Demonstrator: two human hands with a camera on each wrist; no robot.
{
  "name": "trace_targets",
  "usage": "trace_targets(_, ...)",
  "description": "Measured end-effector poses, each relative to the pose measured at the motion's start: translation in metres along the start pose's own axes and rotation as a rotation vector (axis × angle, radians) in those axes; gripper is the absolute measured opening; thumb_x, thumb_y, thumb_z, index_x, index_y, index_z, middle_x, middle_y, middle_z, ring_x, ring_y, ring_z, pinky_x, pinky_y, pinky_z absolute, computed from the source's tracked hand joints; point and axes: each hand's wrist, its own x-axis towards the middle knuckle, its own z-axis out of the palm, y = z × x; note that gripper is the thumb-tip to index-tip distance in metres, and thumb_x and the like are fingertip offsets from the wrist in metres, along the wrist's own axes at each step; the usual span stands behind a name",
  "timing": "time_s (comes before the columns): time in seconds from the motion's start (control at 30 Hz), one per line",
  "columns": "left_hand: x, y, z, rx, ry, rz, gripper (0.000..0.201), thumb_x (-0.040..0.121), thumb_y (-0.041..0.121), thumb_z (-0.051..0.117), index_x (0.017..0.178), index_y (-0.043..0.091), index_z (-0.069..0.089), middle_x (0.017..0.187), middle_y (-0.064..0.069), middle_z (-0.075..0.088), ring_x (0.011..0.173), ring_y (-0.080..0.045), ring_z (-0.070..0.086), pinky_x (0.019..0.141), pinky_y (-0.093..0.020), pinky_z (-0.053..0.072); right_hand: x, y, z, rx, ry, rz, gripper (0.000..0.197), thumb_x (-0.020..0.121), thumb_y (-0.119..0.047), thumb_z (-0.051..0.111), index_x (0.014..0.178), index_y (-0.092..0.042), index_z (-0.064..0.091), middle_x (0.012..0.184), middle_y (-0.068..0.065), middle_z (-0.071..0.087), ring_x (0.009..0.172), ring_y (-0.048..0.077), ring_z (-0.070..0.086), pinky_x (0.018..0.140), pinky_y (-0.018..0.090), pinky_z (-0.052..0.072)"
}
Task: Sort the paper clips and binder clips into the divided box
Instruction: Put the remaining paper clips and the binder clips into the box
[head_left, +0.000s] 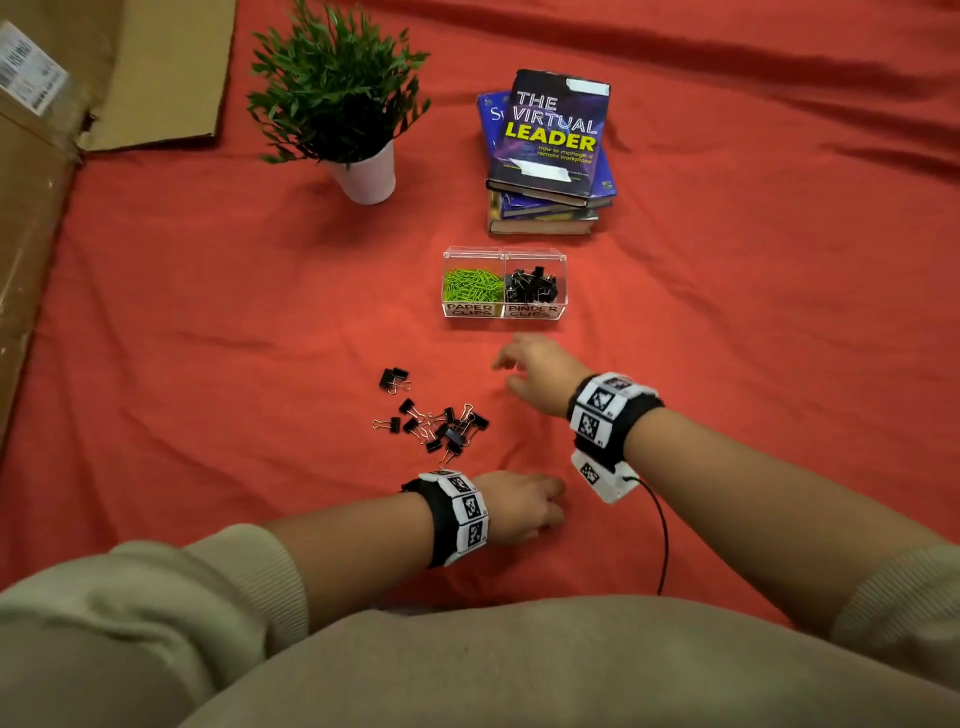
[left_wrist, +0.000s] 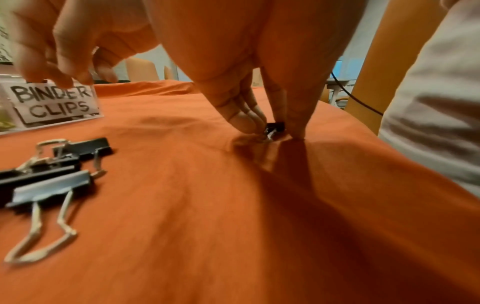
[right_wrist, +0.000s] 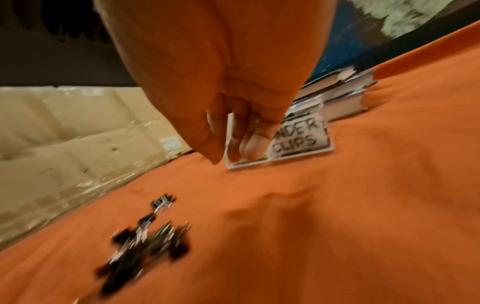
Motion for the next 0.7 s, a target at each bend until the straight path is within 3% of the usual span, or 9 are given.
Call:
trace_targets(0.1, -0.007, 0.000, 0.003, 0.004, 0.030, -0.067, 0.023, 0.093, 0.014, 0.048, 0.110, 0.002, 0.056, 0.120, -0.019, 0.047, 0.103, -0.037, 0.054, 0.080, -0.046, 0.050, -0.010, -0.009, 0.028, -0.002, -0.111, -0.103, 0.027, 0.088, -0.010, 0.053, 0.111, -0.010, 0.065, 0.109, 0.009, 0.061, 0.107, 0.025, 0.052, 0.097, 0.038, 0.042)
trace_targets(0.2, -0.018, -0.008, 0.005, 0.043, 0.055, -0.102, 0.021, 0.093, 0.015, 0.047, 0.109, 0.005, 0.056, 0.119, -0.014, 0.051, 0.105, -0.035, 0.053, 0.077, -0.046, 0.049, -0.010, -0.014, 0.045, -0.018, -0.157, -0.161, 0.044, 0.083, -0.001, 0.051, 0.124, -0.012, 0.058, 0.120, 0.008, 0.056, 0.113, 0.028, 0.048, 0.100, 0.038, 0.040)
trace_targets(0.27, -0.028, -0.015, 0.006, 0.019, 0.128, -0.129, 0.021, 0.090, 0.017, 0.049, 0.107, 0.008, 0.057, 0.114, -0.013, 0.054, 0.103, -0.033, 0.054, 0.076, -0.044, 0.050, -0.008, -0.015, 0.050, -0.080, -0.194, -0.199, 0.055, 0.078, 0.002, 0.050, 0.130, -0.015, 0.053, 0.127, 0.006, 0.052, 0.116, 0.028, 0.045, 0.103, 0.037, 0.038)
trace_targets(0.33, -0.041, -0.024, 0.006, -0.010, 0.232, -0.183, 0.022, 0.086, 0.021, 0.053, 0.104, 0.009, 0.058, 0.110, -0.012, 0.056, 0.101, -0.032, 0.056, 0.076, -0.043, 0.051, -0.006, -0.017, 0.052, -0.152, -0.223, -0.228, 0.053, 0.082, -0.003, 0.052, 0.133, -0.015, 0.051, 0.130, 0.007, 0.050, 0.117, 0.028, 0.044, 0.104, 0.034, 0.034)
trace_targets(0.43, -0.063, -0.045, 0.004, -0.056, 0.377, -0.292, 0.029, 0.083, 0.025, 0.058, 0.107, 0.009, 0.056, 0.114, -0.011, 0.055, 0.104, -0.030, 0.056, 0.079, -0.040, 0.051, -0.006, -0.017, 0.054, -0.164, -0.212, -0.269, 0.039, 0.086, -0.012, 0.054, 0.125, -0.009, 0.057, 0.122, 0.012, 0.054, 0.111, 0.032, 0.050, 0.099, 0.034, 0.032)
trace_targets(0.53, -0.083, -0.070, -0.004, -0.149, 0.502, -0.464, 0.024, 0.084, 0.026, 0.059, 0.105, 0.016, 0.055, 0.109, -0.004, 0.053, 0.098, -0.026, 0.058, 0.077, -0.037, 0.047, -0.009, -0.014, 0.056, -0.144, -0.175, -0.259, 0.030, 0.084, -0.009, 0.056, 0.113, -0.003, 0.061, 0.112, 0.016, 0.057, 0.102, 0.036, 0.054, 0.091, 0.039, 0.038)
trace_targets(0.7, -0.103, -0.123, -0.010, -0.343, 0.669, -0.817, 0.040, 0.084, 0.019, 0.064, 0.122, 0.017, 0.051, 0.119, -0.004, 0.054, 0.109, -0.023, 0.056, 0.095, -0.036, 0.046, -0.013, -0.012, 0.056, -0.103, -0.170, -0.154, 0.024, 0.080, -0.005, 0.057, 0.103, -0.003, 0.062, 0.106, 0.015, 0.056, 0.099, 0.032, 0.055, 0.085, 0.039, 0.045)
